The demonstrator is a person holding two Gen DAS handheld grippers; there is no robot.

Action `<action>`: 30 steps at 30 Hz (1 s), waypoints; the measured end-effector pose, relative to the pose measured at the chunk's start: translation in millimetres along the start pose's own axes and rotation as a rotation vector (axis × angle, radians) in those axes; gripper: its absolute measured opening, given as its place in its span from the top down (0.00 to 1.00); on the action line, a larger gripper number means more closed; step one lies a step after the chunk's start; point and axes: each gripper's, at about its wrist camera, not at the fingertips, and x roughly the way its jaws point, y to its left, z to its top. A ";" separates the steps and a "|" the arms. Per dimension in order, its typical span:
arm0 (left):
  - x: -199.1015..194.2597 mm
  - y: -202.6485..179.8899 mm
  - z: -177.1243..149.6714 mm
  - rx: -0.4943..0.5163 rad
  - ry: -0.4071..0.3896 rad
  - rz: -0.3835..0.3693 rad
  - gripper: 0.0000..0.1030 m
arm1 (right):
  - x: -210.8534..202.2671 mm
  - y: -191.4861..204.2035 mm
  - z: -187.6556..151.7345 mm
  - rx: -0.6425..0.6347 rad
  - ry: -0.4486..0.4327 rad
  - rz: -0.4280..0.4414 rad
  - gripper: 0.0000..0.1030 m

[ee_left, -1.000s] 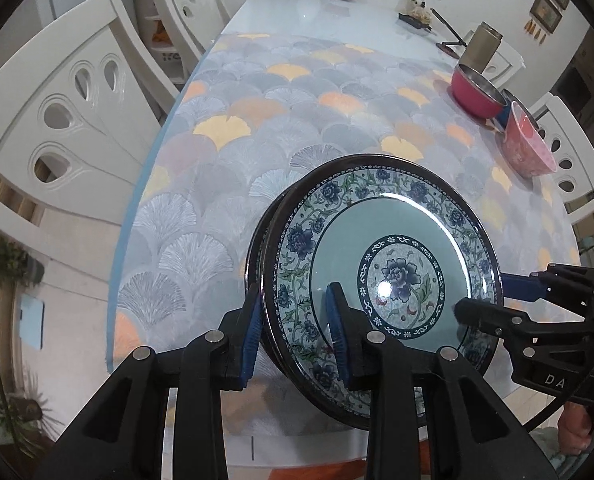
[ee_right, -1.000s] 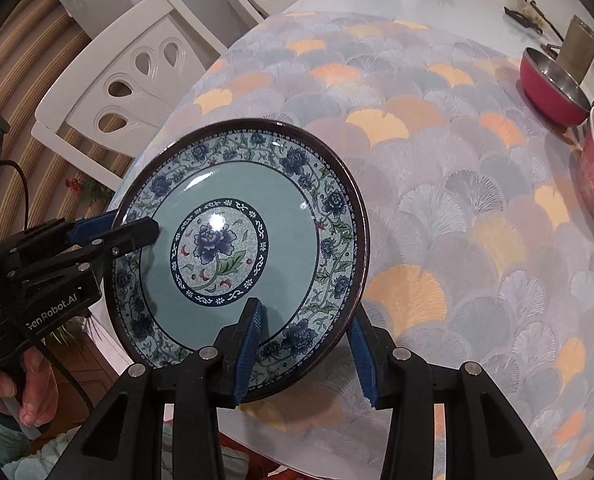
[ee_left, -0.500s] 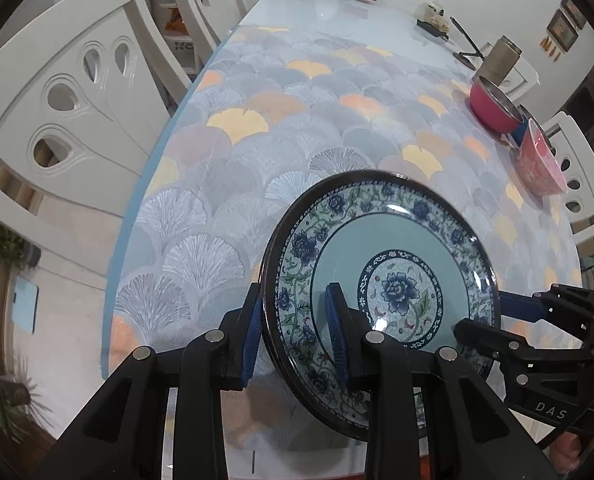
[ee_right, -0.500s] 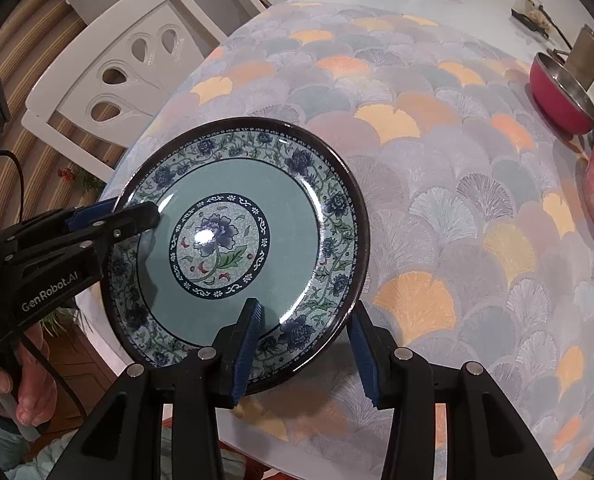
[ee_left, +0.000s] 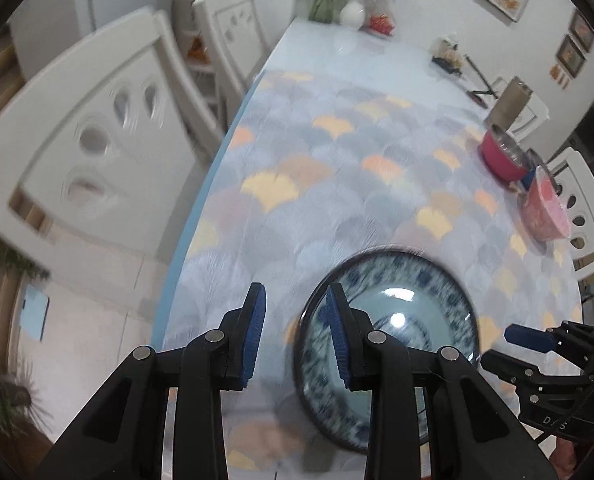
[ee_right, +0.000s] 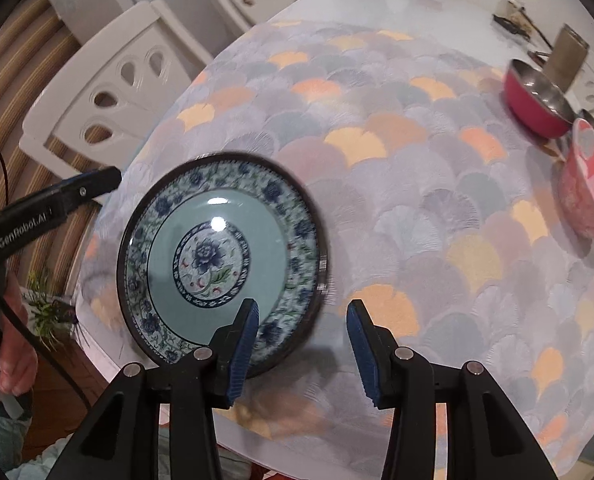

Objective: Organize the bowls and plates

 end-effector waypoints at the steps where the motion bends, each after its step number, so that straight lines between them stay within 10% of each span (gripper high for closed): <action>1: -3.0 -7.1 7.2 0.022 -0.020 0.004 0.72 | -4.4 -3.9 -0.3 0.009 -0.007 -0.002 0.53; 9: -20.1 -81.7 59.1 0.137 -0.130 -0.069 0.67 | -58.1 -65.3 -0.8 0.080 -0.132 -0.085 0.46; 17: -20.3 -194.3 91.7 0.240 -0.164 -0.181 0.37 | -112.7 -186.9 7.2 0.293 -0.248 -0.096 0.45; 30: 85.8 -337.0 115.3 0.204 0.105 -0.388 0.51 | -109.6 -344.9 16.2 0.520 -0.229 -0.044 0.43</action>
